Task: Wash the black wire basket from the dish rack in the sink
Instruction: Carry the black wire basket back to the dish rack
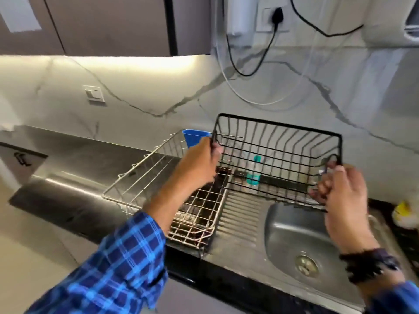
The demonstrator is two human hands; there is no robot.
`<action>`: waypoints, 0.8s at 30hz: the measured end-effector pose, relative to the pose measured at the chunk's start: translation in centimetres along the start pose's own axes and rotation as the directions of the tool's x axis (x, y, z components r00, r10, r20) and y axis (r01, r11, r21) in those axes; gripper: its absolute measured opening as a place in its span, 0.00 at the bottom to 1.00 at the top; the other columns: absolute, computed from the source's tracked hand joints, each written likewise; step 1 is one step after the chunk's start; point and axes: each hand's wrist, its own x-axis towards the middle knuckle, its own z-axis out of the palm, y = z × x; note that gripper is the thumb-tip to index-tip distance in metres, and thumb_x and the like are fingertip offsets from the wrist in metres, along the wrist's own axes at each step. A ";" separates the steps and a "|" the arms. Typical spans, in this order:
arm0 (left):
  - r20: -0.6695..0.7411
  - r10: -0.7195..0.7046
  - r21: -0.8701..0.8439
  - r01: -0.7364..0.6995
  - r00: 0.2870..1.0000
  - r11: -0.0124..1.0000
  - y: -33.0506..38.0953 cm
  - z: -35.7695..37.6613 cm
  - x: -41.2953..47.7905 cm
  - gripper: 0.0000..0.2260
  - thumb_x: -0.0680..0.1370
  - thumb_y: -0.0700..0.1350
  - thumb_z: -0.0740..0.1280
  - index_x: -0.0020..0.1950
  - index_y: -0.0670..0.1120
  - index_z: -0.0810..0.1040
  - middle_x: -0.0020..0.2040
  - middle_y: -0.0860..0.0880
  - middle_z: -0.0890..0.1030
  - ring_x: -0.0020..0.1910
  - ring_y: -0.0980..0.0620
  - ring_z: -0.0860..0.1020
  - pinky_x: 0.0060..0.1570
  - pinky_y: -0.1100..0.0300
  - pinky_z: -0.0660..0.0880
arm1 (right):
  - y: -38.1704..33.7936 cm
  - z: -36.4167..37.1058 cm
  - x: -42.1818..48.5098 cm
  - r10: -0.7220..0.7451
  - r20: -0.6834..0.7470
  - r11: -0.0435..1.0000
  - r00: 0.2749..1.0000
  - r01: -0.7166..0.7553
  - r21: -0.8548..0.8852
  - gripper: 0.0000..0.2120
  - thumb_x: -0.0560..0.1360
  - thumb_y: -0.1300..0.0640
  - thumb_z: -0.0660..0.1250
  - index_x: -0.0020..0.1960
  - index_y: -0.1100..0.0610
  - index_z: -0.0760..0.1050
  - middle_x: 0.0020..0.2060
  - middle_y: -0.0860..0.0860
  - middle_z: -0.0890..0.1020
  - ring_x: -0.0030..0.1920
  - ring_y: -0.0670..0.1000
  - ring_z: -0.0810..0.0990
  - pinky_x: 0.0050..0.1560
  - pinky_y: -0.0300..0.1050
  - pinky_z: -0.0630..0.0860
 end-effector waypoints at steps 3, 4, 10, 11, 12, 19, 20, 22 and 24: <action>-0.067 -0.073 0.056 0.076 0.995 0.995 -4.0 -5.3 1.0 0.16 0.86 0.53 0.54 0.66 0.46 0.72 0.54 0.45 0.81 0.39 0.47 0.86 0.41 0.46 0.85 | 0.8 7.1 -0.5 0.020 0.083 0.985 0.996 -0.005 -0.171 0.08 0.84 0.56 0.56 0.55 0.53 0.73 0.36 0.50 0.72 0.36 0.49 0.73 0.41 0.52 0.81; -0.079 -0.097 0.052 0.102 0.992 0.993 -5.7 -6.8 1.6 0.15 0.86 0.52 0.53 0.65 0.45 0.73 0.54 0.45 0.81 0.38 0.46 0.85 0.42 0.45 0.84 | 1.2 9.2 -0.6 0.015 0.095 0.969 0.995 0.009 -0.248 0.08 0.84 0.56 0.56 0.55 0.55 0.74 0.37 0.51 0.74 0.37 0.51 0.75 0.41 0.53 0.81; 0.086 -0.160 0.132 0.148 0.983 0.980 -15.7 -12.9 6.4 0.17 0.87 0.47 0.51 0.69 0.44 0.74 0.57 0.46 0.75 0.39 0.50 0.83 0.44 0.53 0.83 | 4.1 19.9 -1.0 0.009 0.099 0.829 0.995 0.048 -0.557 0.14 0.83 0.61 0.60 0.39 0.55 0.72 0.29 0.49 0.72 0.30 0.49 0.70 0.21 0.29 0.64; 0.132 -0.188 0.161 0.166 0.973 0.973 -17.4 -13.2 7.4 0.17 0.87 0.47 0.51 0.70 0.44 0.73 0.60 0.46 0.76 0.40 0.51 0.81 0.42 0.58 0.81 | 4.7 21.4 -0.8 0.024 0.075 0.823 0.997 0.023 -0.568 0.17 0.82 0.62 0.60 0.35 0.55 0.70 0.28 0.49 0.71 0.29 0.49 0.68 0.21 0.30 0.63; 0.188 -0.215 0.189 0.179 0.959 0.966 -18.8 -13.3 8.1 0.17 0.87 0.46 0.51 0.69 0.43 0.73 0.62 0.47 0.77 0.43 0.50 0.81 0.43 0.60 0.80 | 5.4 22.7 -0.4 0.057 0.060 0.804 0.997 -0.010 -0.595 0.19 0.82 0.63 0.60 0.33 0.55 0.68 0.27 0.49 0.70 0.30 0.50 0.68 0.22 0.31 0.63; 0.309 -0.335 0.336 0.227 0.890 0.914 -25.6 -9.4 11.8 0.13 0.83 0.39 0.58 0.63 0.34 0.77 0.55 0.38 0.81 0.55 0.40 0.81 0.50 0.54 0.76 | 11.2 27.7 1.1 0.391 -0.010 0.509 0.920 -0.225 -0.831 0.02 0.78 0.64 0.63 0.48 0.62 0.73 0.43 0.59 0.76 0.45 0.57 0.77 0.43 0.47 0.74; 0.324 -0.343 0.334 0.232 0.882 0.913 -25.9 -8.4 12.2 0.14 0.83 0.38 0.59 0.65 0.33 0.76 0.59 0.37 0.80 0.59 0.39 0.80 0.54 0.54 0.76 | 11.8 28.2 1.1 0.438 0.006 0.469 0.899 -0.223 -0.854 0.06 0.79 0.61 0.63 0.53 0.63 0.74 0.47 0.60 0.78 0.47 0.58 0.79 0.44 0.45 0.75; 0.354 -0.363 0.327 0.249 0.862 0.911 -26.6 -6.7 12.7 0.15 0.83 0.37 0.58 0.68 0.33 0.75 0.66 0.38 0.78 0.65 0.39 0.77 0.59 0.54 0.74 | 12.8 29.3 0.8 0.518 0.010 0.395 0.855 -0.229 -0.890 0.15 0.81 0.57 0.62 0.65 0.63 0.72 0.59 0.60 0.78 0.57 0.58 0.78 0.54 0.47 0.74; 0.398 -0.409 0.345 0.279 0.821 0.896 -27.6 -5.2 12.9 0.16 0.84 0.38 0.58 0.68 0.34 0.75 0.67 0.38 0.78 0.66 0.40 0.77 0.62 0.55 0.73 | 14.2 29.8 0.6 0.552 -0.021 0.374 0.834 -0.270 -0.887 0.20 0.82 0.58 0.61 0.71 0.63 0.68 0.66 0.59 0.75 0.64 0.58 0.76 0.64 0.51 0.74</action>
